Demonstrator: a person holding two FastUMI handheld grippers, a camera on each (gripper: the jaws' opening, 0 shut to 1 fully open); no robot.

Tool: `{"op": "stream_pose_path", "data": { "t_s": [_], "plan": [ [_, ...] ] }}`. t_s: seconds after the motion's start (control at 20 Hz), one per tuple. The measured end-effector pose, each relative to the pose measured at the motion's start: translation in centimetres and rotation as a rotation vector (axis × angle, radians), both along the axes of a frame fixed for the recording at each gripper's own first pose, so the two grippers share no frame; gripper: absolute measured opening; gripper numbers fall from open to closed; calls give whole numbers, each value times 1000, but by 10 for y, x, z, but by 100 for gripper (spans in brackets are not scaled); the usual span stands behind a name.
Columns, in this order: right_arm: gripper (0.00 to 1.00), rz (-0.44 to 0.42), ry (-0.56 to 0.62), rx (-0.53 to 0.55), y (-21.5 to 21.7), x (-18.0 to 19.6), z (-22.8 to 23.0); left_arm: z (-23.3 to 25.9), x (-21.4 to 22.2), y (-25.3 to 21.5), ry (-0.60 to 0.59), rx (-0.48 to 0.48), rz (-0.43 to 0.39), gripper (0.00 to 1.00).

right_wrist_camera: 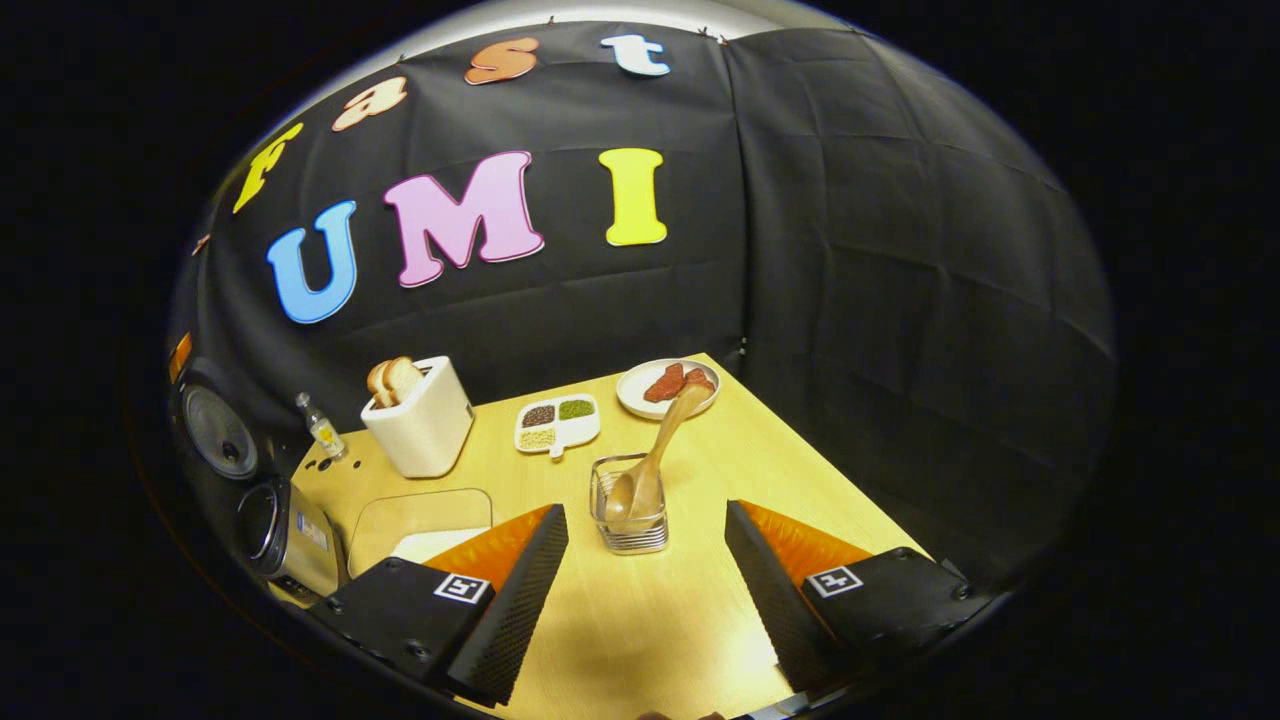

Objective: Close the left gripper, press the button to open the rice cooker; take a wooden spoon from the chopstick holder with the right hand, scoop a spoonful of rice and pour it into the rice cooker, then put the wooden spoon back into the chopstick holder.

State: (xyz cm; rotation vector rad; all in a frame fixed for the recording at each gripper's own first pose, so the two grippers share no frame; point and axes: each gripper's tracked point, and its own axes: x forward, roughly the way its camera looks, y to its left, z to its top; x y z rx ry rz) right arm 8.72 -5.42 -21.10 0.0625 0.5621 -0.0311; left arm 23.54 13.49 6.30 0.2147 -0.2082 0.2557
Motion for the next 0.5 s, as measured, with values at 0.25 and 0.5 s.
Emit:
{"op": "stream_pose_path", "data": {
  "t_s": [0.25, 0.5],
  "plan": [
    [99, 58, 25, 6, 28, -11, -6, -15, 5, 6, 66, -84, -16, 98],
    [99, 117, 38, 32, 56, -15, -8, -27, -21, -6, 166, -137, -18, 99]
  ]
}}
